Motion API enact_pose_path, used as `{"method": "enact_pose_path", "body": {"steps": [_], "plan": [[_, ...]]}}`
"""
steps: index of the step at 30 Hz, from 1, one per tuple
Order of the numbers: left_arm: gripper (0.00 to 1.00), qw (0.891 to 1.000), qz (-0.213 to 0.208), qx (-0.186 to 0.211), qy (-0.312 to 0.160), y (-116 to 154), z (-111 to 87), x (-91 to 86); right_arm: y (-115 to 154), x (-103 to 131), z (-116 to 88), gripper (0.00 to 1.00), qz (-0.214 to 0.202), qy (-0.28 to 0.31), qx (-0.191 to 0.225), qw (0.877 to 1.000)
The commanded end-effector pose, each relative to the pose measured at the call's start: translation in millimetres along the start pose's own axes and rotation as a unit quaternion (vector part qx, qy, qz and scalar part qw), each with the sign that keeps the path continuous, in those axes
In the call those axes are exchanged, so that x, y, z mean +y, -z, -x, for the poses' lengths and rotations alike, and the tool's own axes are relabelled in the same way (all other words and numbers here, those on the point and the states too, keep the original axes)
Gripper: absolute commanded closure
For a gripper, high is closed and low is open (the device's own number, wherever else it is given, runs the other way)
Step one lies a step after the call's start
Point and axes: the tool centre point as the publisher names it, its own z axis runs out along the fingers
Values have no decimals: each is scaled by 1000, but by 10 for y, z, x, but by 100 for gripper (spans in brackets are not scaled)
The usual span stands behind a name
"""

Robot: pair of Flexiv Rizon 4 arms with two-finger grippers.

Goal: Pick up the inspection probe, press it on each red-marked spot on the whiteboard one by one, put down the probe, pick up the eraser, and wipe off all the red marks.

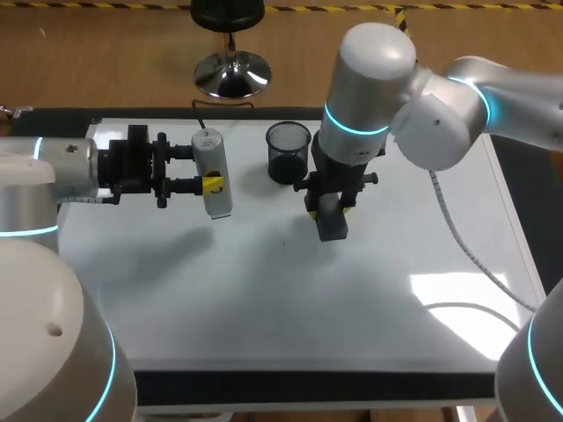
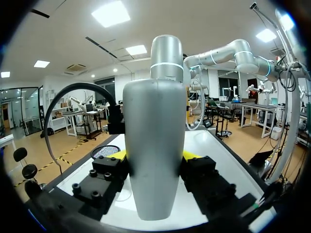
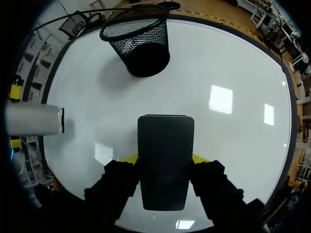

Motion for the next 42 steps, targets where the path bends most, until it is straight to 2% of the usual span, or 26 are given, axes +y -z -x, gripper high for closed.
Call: {"method": "enact_pose_path", "body": {"steps": [1, 11, 18, 36, 42], "plan": [[100, 1000, 0, -2, -1, -2, -10, -9, -165, 95, -25, 100, -13, 0, 3, 1000], [100, 1000, 0, -2, -1, -2, -10, -9, -302, 153, 9, 100, -28, -7, 5, 1000], [100, 1000, 0, -2, -1, -2, -10, -9, -325, 176, 109, 100, -30, -13, -3, 999], [100, 1000, 0, -2, -1, -2, -10, -9, -270, 149, 778, 100, -35, -60, 11, 998], [100, 1000, 0, -2, -1, -2, -10, -9, -137, 115, 941, 100, -28, -65, 14, 997]]}}
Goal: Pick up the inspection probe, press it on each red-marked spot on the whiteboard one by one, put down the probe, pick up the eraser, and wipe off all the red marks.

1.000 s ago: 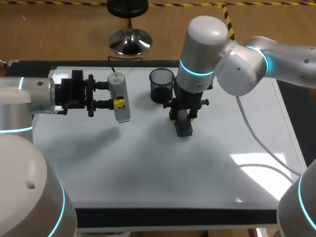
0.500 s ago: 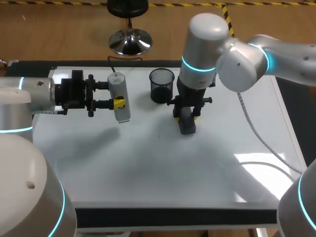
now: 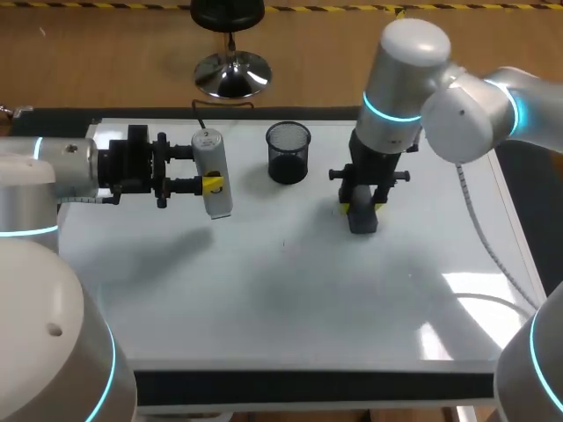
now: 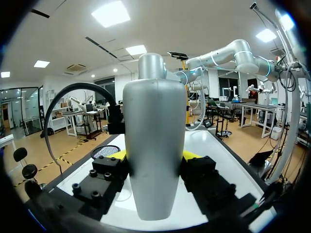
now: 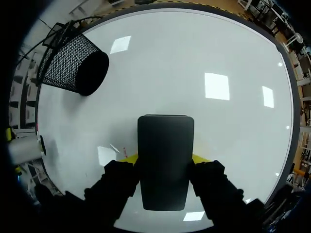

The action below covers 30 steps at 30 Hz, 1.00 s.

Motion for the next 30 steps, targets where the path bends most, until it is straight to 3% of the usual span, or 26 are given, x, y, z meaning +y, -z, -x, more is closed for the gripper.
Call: {"method": "enact_pose_path", "body": {"steps": [1, 30], "plan": [[100, 1000, 0, -2, -1, -2, -10, -9, 124, -81, 170, 100, 9, 2, 11, 1000], [100, 1000, 0, -2, -1, -2, -10, -9, 518, -437, 979, 100, 29, 51, -9, 998]]}}
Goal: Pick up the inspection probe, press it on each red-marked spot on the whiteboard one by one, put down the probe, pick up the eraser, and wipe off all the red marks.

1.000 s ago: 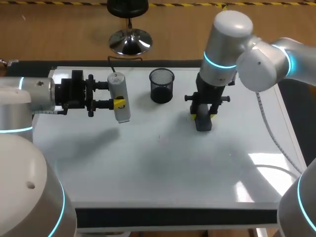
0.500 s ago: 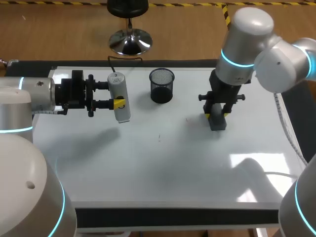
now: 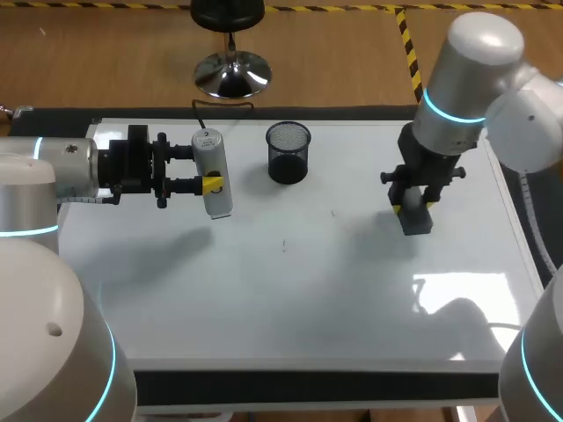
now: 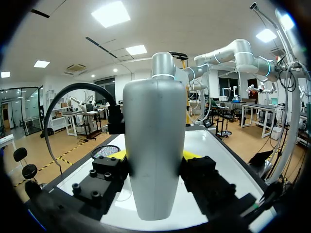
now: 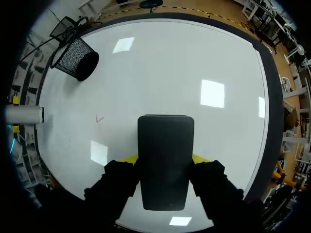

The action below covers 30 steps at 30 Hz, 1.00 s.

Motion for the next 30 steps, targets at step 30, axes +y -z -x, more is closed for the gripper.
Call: {"method": "enact_pose_path", "body": {"steps": [30], "plan": [[100, 1000, 0, -2, -1, -2, -10, -9, 9, -354, 901, 100, 14, -16, 18, 1000]]}}
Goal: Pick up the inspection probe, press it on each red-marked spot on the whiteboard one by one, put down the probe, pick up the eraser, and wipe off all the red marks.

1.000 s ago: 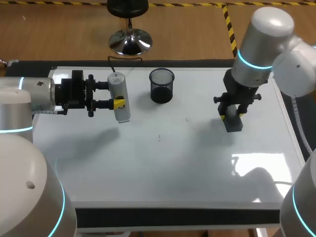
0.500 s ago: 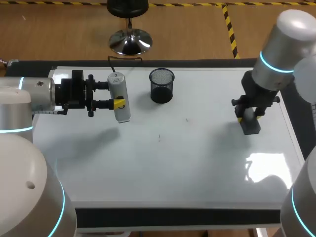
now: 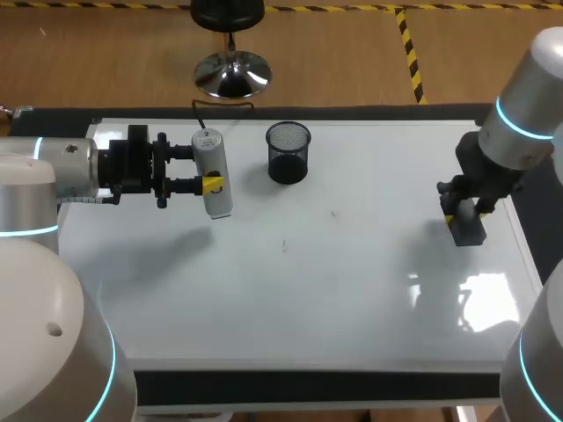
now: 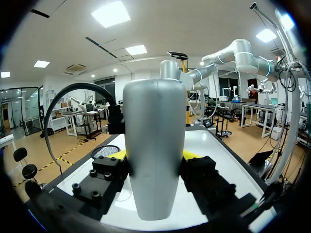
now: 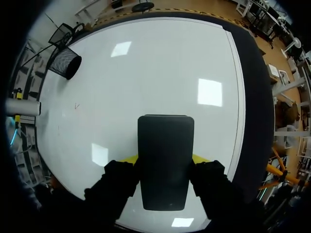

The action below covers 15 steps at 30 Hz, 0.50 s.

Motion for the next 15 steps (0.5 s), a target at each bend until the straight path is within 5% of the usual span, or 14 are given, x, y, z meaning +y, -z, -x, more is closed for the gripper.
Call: {"method": "enact_pose_path", "body": {"steps": [1, 15], "plan": [[100, 1000, 0, -2, -1, -2, -10, -9, -32, 0, 82, 100, 2, -1, 8, 1000], [100, 1000, 0, -2, -1, -2, -10, -9, -246, 27, 110, 100, -9, -10, 3, 1000]]}}
